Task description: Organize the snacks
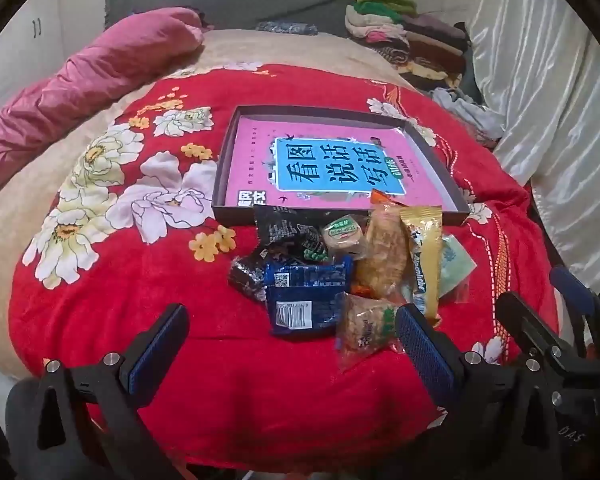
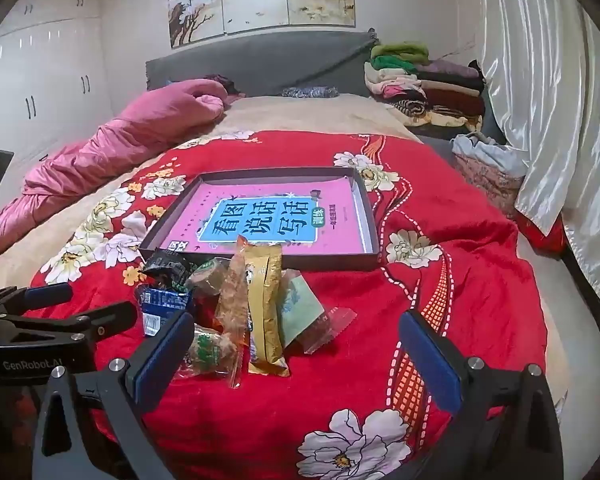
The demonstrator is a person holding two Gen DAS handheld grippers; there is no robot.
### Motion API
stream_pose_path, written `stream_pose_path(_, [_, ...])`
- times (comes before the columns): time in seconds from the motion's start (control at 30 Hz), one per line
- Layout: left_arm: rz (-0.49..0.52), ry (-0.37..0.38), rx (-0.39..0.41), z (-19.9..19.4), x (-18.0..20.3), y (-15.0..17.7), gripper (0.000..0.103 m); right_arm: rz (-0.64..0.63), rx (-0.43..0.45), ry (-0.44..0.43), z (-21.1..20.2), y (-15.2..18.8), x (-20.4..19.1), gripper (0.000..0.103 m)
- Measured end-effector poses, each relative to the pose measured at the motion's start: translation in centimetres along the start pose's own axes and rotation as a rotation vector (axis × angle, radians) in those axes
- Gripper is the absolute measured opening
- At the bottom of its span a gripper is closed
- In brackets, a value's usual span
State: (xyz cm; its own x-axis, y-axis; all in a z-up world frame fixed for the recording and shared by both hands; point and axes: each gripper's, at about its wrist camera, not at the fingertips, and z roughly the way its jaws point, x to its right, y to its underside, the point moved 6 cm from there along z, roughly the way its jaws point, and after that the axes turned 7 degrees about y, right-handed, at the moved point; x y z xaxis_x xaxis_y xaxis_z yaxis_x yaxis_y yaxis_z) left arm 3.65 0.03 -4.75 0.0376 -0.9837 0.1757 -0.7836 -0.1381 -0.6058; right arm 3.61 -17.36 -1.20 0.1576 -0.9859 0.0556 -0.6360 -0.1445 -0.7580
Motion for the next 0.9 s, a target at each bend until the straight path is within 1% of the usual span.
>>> stream_pose_path(0.1, [-0.002, -0.003, 0.004, -0.1, 0.2, 0.1, 0.102, 0.001, -0.006, 0.001, 0.3, 0.1, -0.2, 0.103])
stream_pose_path(0.17, [-0.007, -0.003, 0.004, -0.2, 0.5, 0.2, 0.102, 0.020, 0.028, -0.025, -0.2, 0.1, -0.1, 0.103])
stream_pose_path(0.2, [-0.009, 0.019, 0.011, -0.7, 0.2, 0.1, 0.102, 0.019, 0.028, -0.027, -0.7, 0.0, 0.1, 0.103])
stream_pose_path(0.3, [-0.012, 0.021, 0.006, -0.8, 0.4, 0.2, 0.102, 0.001, 0.008, -0.013, -0.6, 0.0, -0.1, 0.103])
stream_pose_path(0.5, [-0.008, 0.036, -0.002, -1.0, 0.4, 0.1, 0.102, 0.001, 0.008, -0.010, -0.6, 0.0, -0.1, 0.103])
stream_pose_path(0.9, [-0.004, 0.037, 0.000, -1.1, 0.6, 0.2, 0.102, 0.006, 0.006, 0.001, -1.0, -0.1, 0.1, 0.103])
